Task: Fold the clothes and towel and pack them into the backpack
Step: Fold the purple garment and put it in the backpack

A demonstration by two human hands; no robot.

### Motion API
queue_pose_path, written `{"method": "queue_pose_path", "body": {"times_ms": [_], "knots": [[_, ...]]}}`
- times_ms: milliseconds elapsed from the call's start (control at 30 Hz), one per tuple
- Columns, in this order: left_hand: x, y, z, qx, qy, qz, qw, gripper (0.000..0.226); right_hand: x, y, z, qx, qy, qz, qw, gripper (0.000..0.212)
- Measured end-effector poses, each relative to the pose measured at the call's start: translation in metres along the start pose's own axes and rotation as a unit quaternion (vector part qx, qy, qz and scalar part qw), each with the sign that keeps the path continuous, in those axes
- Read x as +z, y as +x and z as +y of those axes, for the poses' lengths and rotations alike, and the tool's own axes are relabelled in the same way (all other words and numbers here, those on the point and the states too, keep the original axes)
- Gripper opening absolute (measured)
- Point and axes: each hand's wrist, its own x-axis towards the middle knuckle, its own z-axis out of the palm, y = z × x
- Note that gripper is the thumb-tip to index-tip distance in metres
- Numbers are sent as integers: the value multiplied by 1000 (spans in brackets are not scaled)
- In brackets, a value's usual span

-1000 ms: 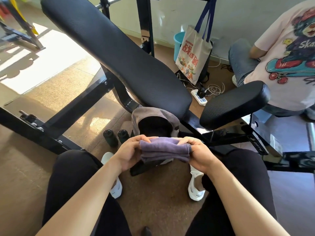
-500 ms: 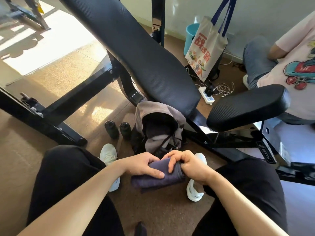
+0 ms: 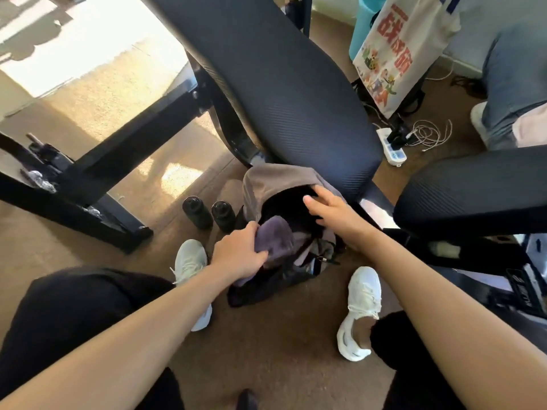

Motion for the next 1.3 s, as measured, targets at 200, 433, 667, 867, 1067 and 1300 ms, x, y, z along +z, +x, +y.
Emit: {"method": "queue_pose_path", "body": {"times_ms": [200,433,667,867,1067,1300], "knots": [[68,65,7,48,43,75,995,31,-20,30,-8,-14,43,18,999,32],[145,104,9,84,154,87,981,58,-30,49,-8,-7,84,9,996,75],[174,73,-15,142,85,-75,983,73,-34,51,-9,2,125,-13,992,76],[153,100,-16,138,33,-194,971,67,-26,47,-16,-8,140,-15,990,71],[147,152,16,56,101,-261,959,52,-21,46,-14,-24,107,-34,993,74],[150,138,15,88,213,-67,971,73,-31,49,-8,-35,80,-22,996,73]]}}
